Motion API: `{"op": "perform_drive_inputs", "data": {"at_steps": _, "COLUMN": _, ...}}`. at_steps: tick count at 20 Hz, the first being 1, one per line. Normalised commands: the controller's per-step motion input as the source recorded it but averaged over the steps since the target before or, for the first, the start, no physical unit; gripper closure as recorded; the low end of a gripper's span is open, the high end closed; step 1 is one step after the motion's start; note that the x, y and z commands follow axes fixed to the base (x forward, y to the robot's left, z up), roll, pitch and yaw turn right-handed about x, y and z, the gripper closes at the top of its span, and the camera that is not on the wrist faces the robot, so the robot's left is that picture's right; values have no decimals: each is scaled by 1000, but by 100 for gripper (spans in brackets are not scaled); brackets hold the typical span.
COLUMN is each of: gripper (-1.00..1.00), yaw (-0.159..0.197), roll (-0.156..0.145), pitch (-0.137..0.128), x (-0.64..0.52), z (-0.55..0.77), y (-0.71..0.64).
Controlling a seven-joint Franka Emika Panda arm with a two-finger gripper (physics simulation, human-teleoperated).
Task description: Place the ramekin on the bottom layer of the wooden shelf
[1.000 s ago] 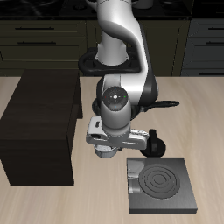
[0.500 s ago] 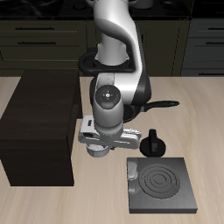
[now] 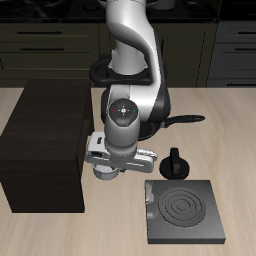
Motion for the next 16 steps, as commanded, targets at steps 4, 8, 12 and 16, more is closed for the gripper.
{"op": "perform_drive_inputs", "data": {"at_steps": 4, "gripper": 100, "yaw": -28, "roll": -69, "pitch": -12, "x": -54, "z": 70, "y": -496}}
{"op": "perform_drive_inputs", "data": {"at_steps": 8, "gripper": 100, "yaw": -23, "roll": -49, "pitch": -6, "x": -53, "z": 50, "y": -336}}
{"op": "perform_drive_inputs", "data": {"at_steps": 12, "gripper": 100, "yaw": -22, "roll": -73, "pitch": -10, "x": -85, "z": 82, "y": -483}}
{"op": "perform_drive_inputs", "data": {"at_steps": 16, "gripper": 100, "yaw": -42, "roll": -64, "pitch": 3, "x": -56, "z": 53, "y": -482}}
